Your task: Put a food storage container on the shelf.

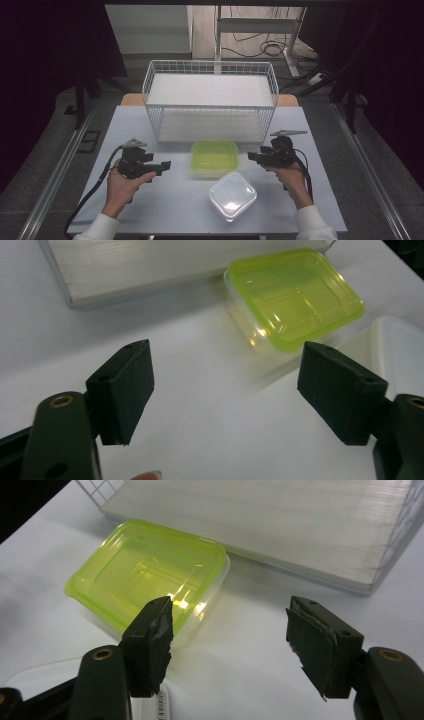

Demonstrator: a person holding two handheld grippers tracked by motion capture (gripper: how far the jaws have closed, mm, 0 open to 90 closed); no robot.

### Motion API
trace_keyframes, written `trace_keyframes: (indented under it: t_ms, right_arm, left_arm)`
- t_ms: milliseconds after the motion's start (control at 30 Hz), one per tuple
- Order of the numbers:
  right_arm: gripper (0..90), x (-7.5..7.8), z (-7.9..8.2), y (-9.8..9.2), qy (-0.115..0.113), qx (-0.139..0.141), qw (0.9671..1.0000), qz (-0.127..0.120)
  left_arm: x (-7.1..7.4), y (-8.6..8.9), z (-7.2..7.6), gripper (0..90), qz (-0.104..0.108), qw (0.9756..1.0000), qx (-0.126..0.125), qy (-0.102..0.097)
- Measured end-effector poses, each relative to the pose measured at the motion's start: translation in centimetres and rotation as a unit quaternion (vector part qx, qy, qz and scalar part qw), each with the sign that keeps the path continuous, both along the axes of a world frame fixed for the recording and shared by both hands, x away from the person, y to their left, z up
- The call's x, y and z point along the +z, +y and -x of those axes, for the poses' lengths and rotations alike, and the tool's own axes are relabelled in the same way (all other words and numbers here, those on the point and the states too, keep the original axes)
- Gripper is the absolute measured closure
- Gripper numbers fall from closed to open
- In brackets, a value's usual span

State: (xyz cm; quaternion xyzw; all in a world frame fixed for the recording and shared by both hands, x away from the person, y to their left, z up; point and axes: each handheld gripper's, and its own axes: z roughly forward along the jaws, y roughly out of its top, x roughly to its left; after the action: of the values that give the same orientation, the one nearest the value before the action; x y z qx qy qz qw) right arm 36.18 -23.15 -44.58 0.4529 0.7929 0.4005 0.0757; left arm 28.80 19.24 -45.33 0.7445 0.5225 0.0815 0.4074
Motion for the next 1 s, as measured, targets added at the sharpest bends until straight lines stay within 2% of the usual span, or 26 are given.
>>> trace_keyframes:
  t_ms: [100,167,267,400,467,600,667,800,900,1000]
  right_arm:
    - [35.6,0.0,-0.2,0.1,0.001,0.002,1.0000,0.001]
    - [36.0,0.0,-0.4,0.4,0.002,0.004,1.0000,-0.001]
    - [36.5,-0.1,-0.6,0.9,0.005,0.011,0.9999,-0.001]
    - [37.8,-0.3,-0.9,1.4,0.013,0.021,0.9997,0.005]
    - [38.8,-0.3,-1.1,1.7,0.018,0.024,0.9996,-0.001]
    - [41.5,-0.4,-1.6,2.3,0.025,0.027,0.9992,-0.011]
    - [43.0,-0.3,-2.0,2.6,0.030,0.024,0.9991,-0.020]
    - [46.4,-0.6,-2.7,3.0,0.047,0.014,0.9980,-0.041]
    - [47.2,-1.3,-3.1,3.3,0.062,0.016,0.9971,-0.041]
    - [48.2,-1.9,-3.6,3.4,0.077,0.008,0.9957,-0.049]
  left_arm:
    - [0.2,0.0,-0.4,24.7,-0.001,1.0000,0.005,0.002]
    - [0.1,0.0,-1.3,26.0,0.017,0.9997,0.011,0.017]
    - [-0.2,-0.5,-2.3,27.0,0.028,0.9991,0.010,0.030]
    - [-0.5,-1.4,-3.8,28.3,0.046,0.9979,-0.003,0.046]
    - [-0.8,-1.9,-4.5,29.0,0.067,0.9958,-0.009,0.062]
    - [-1.2,-3.0,-5.7,30.5,0.079,0.9933,-0.021,0.081]
    - [-1.3,-3.3,-6.3,31.2,0.098,0.9906,-0.026,0.092]
    - [-1.5,-4.1,-7.2,32.8,0.101,0.9890,-0.030,0.104]
    - [-1.9,-4.5,-7.9,34.0,0.118,0.9857,-0.026,0.117]
    - [-2.8,-4.7,-8.6,35.4,0.117,0.9841,-0.026,0.131]
